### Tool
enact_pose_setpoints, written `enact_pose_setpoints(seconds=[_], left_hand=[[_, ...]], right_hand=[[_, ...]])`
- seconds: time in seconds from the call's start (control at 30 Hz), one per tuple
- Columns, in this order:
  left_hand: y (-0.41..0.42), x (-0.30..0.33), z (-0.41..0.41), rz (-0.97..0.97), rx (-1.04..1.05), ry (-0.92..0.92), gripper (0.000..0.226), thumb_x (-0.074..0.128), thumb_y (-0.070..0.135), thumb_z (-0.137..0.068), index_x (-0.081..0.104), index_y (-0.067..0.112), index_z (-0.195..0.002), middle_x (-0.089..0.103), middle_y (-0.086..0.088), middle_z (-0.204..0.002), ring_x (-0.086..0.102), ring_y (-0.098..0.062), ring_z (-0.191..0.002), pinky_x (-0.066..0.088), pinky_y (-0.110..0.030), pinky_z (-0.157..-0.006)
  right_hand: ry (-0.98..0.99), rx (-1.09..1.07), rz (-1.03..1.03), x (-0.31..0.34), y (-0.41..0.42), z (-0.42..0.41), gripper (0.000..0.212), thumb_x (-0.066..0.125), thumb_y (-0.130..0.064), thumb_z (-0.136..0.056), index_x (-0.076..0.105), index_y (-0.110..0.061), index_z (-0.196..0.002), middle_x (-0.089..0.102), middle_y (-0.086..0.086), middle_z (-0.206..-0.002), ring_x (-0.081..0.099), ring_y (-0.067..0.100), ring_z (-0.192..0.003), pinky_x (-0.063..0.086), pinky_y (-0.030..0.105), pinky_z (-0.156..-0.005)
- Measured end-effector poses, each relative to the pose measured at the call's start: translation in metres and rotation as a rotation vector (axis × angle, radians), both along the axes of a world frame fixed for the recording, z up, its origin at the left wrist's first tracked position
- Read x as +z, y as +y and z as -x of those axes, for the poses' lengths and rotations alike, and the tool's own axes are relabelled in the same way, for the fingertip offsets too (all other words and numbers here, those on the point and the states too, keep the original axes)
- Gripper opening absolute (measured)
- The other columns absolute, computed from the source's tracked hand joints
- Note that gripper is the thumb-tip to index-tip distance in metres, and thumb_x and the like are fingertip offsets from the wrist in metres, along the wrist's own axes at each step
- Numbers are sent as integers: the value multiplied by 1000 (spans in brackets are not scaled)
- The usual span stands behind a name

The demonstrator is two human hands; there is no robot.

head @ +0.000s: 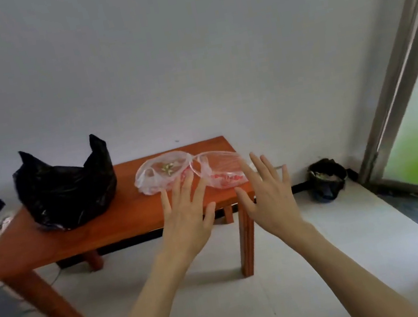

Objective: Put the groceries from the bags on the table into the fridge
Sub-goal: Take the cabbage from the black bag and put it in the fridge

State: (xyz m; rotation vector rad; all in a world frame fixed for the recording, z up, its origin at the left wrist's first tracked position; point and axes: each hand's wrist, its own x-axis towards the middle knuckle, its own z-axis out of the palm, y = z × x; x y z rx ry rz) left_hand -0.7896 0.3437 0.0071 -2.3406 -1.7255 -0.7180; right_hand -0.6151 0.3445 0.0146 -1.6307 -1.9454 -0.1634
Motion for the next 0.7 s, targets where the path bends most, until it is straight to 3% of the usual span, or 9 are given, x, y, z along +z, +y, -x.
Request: enact_pose_setpoints(seconds=[0.07, 0.17, 0.33, 0.7], left_hand=[[11, -10, 34, 27, 77, -3, 58, 24, 44, -94, 18, 23, -148, 12, -3, -157, 0, -21, -145, 1, -50, -114], [36, -23, 75, 60, 148, -5, 56, 33, 39, -98, 17, 22, -148, 8, -4, -158, -3, -23, -145, 1, -49, -114], [96, -32, 135, 55, 257, -9, 54, 36, 37, -98, 24, 18, -147, 15, -9, -156, 4, -29, -145, 4, -51, -114], [204, -63, 247, 205, 403, -48, 54, 38, 36, -97, 25, 18, -147, 12, -9, -157, 1, -28, -145, 5, -49, -115]], right_hand=[[13, 50, 24, -11, 20, 27, 61, 27, -48, -91, 24, -25, -148, 26, 7, -155, 18, 27, -145, 8, 56, -113], [30, 129, 57, -25, 56, 64, 57, 39, -42, -95, 22, -27, -148, 19, 4, -157, 12, 24, -146, 2, 52, -114], [18, 217, 157, -43, 127, 114, 58, 37, -42, -97, 15, -29, -149, 11, 0, -159, 2, 20, -147, -1, 52, -115], [18, 376, 285, -60, 266, 228, 59, 42, -40, -96, 19, -27, -148, 18, -1, -157, 9, 19, -146, 4, 49, -116]])
